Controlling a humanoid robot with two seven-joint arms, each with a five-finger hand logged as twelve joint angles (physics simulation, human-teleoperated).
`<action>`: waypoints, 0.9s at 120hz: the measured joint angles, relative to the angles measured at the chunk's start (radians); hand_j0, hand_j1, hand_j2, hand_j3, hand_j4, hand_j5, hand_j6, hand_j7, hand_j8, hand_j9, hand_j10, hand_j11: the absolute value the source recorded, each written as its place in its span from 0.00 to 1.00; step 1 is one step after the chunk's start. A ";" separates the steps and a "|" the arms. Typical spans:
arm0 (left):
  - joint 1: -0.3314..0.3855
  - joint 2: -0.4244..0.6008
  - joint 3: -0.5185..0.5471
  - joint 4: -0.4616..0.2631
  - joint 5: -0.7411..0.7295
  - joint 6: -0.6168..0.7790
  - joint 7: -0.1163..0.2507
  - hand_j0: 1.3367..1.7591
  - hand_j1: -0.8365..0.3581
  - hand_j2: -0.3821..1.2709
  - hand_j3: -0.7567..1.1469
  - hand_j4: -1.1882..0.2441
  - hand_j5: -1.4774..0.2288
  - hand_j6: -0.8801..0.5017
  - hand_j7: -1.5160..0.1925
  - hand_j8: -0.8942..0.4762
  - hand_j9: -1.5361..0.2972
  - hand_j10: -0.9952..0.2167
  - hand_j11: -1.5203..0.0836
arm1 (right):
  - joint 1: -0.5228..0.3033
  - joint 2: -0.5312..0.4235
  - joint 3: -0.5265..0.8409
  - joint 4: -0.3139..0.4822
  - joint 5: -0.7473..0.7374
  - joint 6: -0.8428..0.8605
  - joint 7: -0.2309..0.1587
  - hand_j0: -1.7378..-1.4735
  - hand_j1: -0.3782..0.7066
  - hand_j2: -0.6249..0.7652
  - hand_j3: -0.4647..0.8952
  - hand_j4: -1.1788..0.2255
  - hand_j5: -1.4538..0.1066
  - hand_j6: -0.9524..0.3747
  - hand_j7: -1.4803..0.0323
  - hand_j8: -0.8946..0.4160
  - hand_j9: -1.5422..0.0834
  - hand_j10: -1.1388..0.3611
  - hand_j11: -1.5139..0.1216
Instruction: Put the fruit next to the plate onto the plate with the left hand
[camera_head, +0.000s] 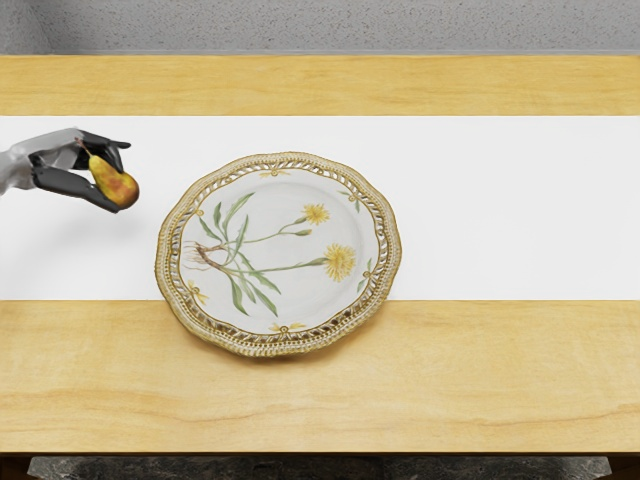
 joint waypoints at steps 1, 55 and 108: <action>-0.001 0.003 0.000 -0.006 -0.003 0.000 0.002 0.75 0.42 0.53 0.40 0.33 0.25 0.35 0.30 0.40 0.28 0.34 0.31 | 0.000 0.000 0.000 0.000 0.000 0.000 0.000 0.30 0.06 0.44 0.34 0.82 0.90 0.69 0.95 0.66 0.92 0.74 0.90; -0.048 -0.004 0.000 -0.243 -0.072 -0.001 0.095 0.76 0.39 0.61 0.40 0.34 0.24 0.33 0.30 0.38 0.29 0.26 0.32 | 0.000 0.000 0.000 0.000 0.000 0.000 0.000 0.30 0.06 0.44 0.34 0.82 0.90 0.69 0.95 0.66 0.92 0.74 0.90; -0.057 -0.177 0.002 -0.286 -0.058 0.011 0.153 0.76 0.36 0.69 0.40 0.34 0.26 0.29 0.30 0.33 0.30 0.21 0.33 | 0.000 0.000 0.000 -0.002 0.000 0.000 0.000 0.30 0.06 0.44 0.34 0.82 0.90 0.69 0.95 0.66 0.92 0.74 0.90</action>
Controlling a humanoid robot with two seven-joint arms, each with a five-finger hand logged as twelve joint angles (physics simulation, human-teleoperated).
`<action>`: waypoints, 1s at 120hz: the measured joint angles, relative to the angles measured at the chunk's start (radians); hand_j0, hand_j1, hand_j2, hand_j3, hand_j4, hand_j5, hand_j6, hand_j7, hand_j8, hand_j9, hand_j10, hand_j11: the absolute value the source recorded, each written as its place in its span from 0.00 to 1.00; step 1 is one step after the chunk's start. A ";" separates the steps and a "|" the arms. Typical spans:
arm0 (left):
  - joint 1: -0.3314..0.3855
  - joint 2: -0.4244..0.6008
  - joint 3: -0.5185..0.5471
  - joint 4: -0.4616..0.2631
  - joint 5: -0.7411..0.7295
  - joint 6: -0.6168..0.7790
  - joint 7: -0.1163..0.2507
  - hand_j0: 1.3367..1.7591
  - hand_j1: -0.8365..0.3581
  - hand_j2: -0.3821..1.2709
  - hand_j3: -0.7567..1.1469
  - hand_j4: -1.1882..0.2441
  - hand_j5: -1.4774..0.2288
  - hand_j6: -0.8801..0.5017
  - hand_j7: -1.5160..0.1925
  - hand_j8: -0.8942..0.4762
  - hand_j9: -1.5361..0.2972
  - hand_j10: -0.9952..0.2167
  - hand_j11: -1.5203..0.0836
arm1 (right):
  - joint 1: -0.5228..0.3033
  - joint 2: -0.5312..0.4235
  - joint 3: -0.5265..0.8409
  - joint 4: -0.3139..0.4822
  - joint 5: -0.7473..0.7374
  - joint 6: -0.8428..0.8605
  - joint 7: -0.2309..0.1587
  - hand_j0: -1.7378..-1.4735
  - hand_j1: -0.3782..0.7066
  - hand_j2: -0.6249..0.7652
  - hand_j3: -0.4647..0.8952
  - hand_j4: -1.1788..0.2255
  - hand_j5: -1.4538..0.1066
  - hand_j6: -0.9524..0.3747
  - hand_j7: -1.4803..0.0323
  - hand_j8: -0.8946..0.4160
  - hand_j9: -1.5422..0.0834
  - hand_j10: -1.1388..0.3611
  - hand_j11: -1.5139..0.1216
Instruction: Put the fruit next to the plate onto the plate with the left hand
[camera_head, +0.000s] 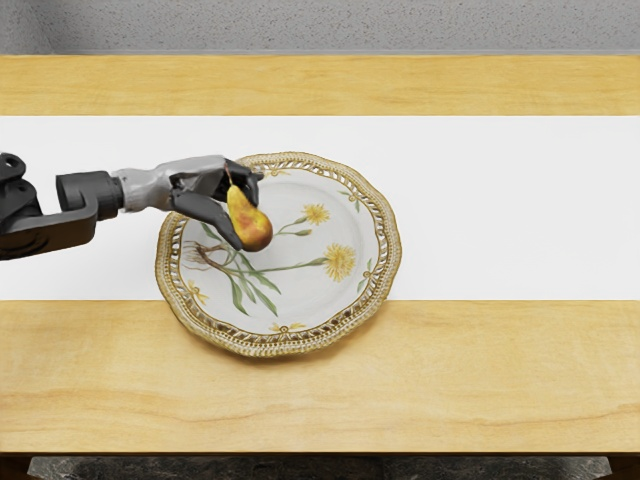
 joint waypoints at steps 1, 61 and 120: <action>0.001 -0.003 0.000 0.001 0.002 0.000 0.000 0.76 0.36 0.70 0.40 0.34 0.26 0.29 0.30 0.33 0.30 0.21 0.33 | 0.000 0.000 0.000 0.000 0.000 0.000 0.000 0.30 0.06 0.44 0.34 0.82 0.90 0.69 0.95 0.66 0.92 0.74 0.90; 0.012 -0.103 0.019 0.054 0.074 0.043 0.009 0.76 0.66 0.45 0.40 0.57 0.57 0.44 0.60 0.47 0.57 0.47 0.64 | -0.004 0.000 0.000 -0.001 0.000 0.000 0.000 0.30 0.06 0.44 0.34 0.82 0.90 0.69 0.95 0.66 0.92 0.74 0.90; 0.018 0.056 -0.011 0.051 0.015 -0.014 0.024 0.76 0.96 0.25 0.40 0.80 0.84 0.62 0.86 0.63 0.81 0.79 0.92 | -0.005 0.000 0.000 0.002 0.001 0.000 0.000 0.30 0.06 0.44 0.34 0.82 0.90 0.69 0.95 0.66 0.92 0.74 0.90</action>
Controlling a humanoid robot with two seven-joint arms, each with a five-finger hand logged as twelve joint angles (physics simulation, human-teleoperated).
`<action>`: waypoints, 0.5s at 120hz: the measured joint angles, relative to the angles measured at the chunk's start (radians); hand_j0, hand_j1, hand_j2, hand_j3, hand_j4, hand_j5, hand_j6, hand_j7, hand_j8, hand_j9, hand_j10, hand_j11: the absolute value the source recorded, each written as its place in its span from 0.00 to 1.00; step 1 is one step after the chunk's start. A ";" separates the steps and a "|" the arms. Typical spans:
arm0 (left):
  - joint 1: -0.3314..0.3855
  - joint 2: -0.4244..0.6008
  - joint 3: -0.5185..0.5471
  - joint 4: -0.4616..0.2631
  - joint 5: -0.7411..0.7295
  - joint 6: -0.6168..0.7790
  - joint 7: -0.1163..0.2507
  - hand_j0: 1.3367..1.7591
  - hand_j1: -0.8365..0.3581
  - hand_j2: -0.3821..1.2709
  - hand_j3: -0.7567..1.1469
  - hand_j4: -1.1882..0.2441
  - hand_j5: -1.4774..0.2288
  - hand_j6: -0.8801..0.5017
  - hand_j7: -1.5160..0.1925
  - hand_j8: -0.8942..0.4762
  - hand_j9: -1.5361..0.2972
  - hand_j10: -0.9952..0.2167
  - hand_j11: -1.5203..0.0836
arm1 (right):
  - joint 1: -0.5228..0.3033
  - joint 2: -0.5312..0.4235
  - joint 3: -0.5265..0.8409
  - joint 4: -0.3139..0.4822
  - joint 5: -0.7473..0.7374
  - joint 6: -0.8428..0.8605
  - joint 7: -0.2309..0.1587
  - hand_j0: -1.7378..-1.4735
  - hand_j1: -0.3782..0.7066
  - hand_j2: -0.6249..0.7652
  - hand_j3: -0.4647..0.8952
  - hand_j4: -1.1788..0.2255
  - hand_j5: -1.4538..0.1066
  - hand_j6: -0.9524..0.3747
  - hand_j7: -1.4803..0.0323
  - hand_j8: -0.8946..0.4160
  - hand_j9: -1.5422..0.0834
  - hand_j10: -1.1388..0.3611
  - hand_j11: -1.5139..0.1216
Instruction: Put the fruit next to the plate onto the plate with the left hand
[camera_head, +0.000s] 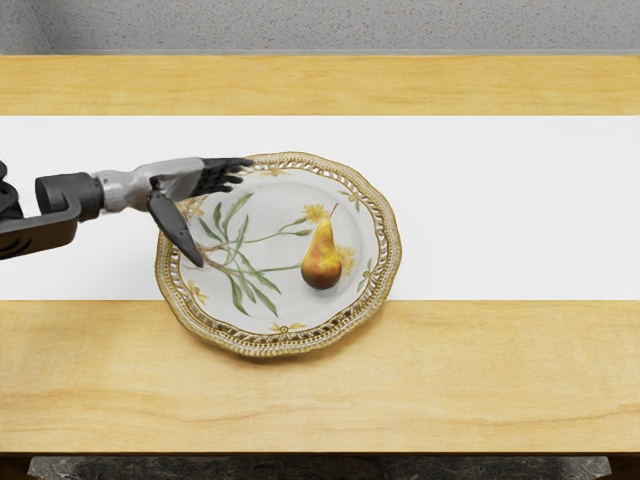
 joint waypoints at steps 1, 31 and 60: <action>0.000 0.006 0.000 0.000 -0.002 -0.004 0.005 0.76 0.97 0.25 0.40 0.81 0.84 0.62 0.86 0.63 0.81 0.79 0.92 | 0.000 0.000 0.000 0.000 0.000 0.000 0.000 0.30 0.06 0.44 0.34 0.82 0.90 0.69 0.95 0.66 0.92 0.74 0.90; 0.011 0.146 -0.003 0.009 -0.023 -0.070 0.065 0.76 0.99 0.24 0.40 0.82 0.86 0.63 0.88 0.65 0.83 0.81 0.94 | 0.003 0.000 0.001 0.002 0.000 0.000 0.000 0.30 0.06 0.44 0.34 0.82 0.90 0.69 0.95 0.66 0.92 0.74 0.90; 0.033 0.230 0.001 0.039 -0.064 -0.081 0.069 0.76 0.99 0.23 0.40 0.83 0.86 0.63 0.88 0.65 0.84 0.82 0.95 | 0.004 0.000 0.002 0.003 0.000 0.000 0.000 0.30 0.06 0.44 0.34 0.82 0.90 0.69 0.95 0.66 0.92 0.74 0.90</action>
